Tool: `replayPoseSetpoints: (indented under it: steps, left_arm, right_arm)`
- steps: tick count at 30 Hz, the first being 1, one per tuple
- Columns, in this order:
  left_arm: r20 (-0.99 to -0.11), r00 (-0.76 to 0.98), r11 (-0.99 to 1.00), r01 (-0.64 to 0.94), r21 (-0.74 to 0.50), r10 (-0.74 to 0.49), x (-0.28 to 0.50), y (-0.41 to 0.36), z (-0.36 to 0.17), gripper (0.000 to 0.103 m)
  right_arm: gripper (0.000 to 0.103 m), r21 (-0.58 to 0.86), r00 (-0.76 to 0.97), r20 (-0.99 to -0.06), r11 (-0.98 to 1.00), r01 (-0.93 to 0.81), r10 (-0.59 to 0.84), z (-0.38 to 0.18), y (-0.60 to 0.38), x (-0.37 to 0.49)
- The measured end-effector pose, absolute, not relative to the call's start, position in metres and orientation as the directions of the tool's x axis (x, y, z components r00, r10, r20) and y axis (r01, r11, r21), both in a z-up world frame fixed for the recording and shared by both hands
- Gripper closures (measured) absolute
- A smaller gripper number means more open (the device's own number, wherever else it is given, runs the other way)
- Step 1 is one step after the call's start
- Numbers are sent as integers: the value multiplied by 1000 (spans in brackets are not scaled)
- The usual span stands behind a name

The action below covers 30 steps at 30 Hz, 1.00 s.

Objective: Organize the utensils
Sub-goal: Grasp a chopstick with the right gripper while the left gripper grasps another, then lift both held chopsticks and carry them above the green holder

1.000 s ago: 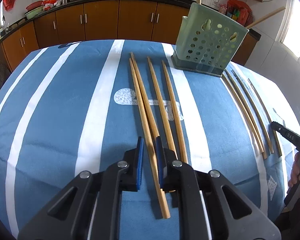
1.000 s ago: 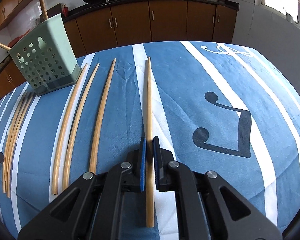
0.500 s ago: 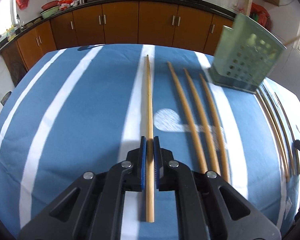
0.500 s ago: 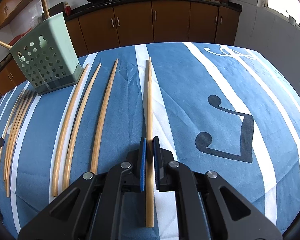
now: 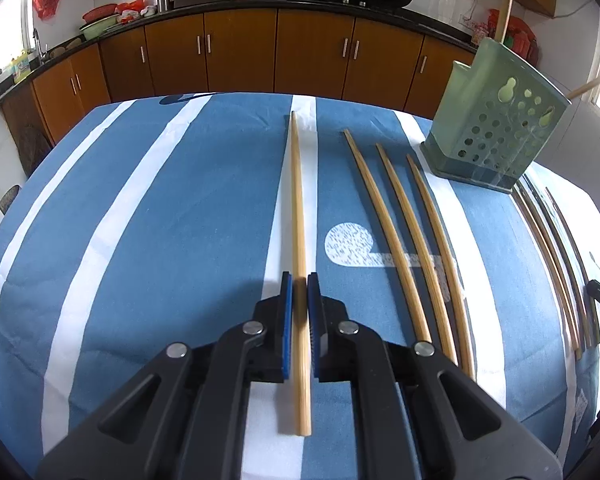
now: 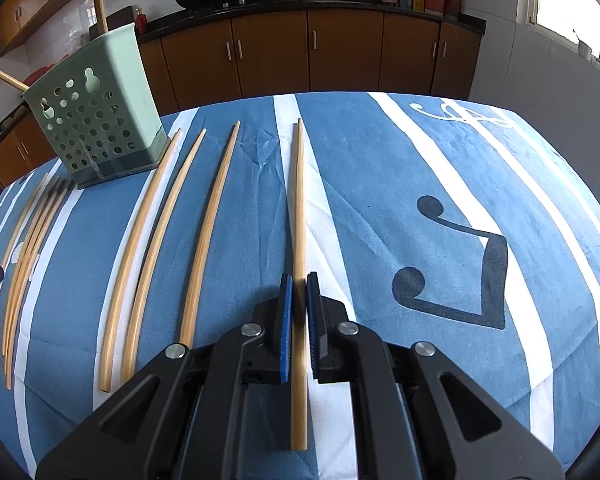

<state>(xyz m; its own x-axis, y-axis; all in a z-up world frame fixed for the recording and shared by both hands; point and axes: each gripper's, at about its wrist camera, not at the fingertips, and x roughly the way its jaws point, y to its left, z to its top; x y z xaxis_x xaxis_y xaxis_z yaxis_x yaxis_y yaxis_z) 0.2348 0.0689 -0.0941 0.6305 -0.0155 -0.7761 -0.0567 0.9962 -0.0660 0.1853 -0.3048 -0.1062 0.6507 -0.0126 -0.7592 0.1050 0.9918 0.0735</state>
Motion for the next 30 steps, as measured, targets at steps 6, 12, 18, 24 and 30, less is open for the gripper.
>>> replayPoseSetpoints:
  steps: [6, 12, 18, 24, 30]
  left_arm:
    - [-778, 628, 998, -37, -54, -19, 222, 69, -95, 94]
    - [-778, 628, 998, -29, -53, -23, 211, 68, -95, 95]
    - [-785, 619, 998, -36, -57, -23, 206, 72, -90, 95]
    - [-735, 677, 997, -41, -70, -24, 197, 77, -61, 95]
    - [-657, 753, 995, -52, -85, -17, 187, 82, -21, 95]
  right_arm:
    - [95, 85, 647, -762, 991, 100, 0, -105, -306, 173]
    - [95, 104, 643, -765, 990, 96, 18, -104, -308, 162]
    - [95, 121, 661, -750, 987, 103, 23, -94, -312, 157]
    - [95, 139, 718, -696, 985, 103, 23, -68, -318, 151]
    - [95, 156, 784, -621, 982, 109, 12, -38, -323, 145]
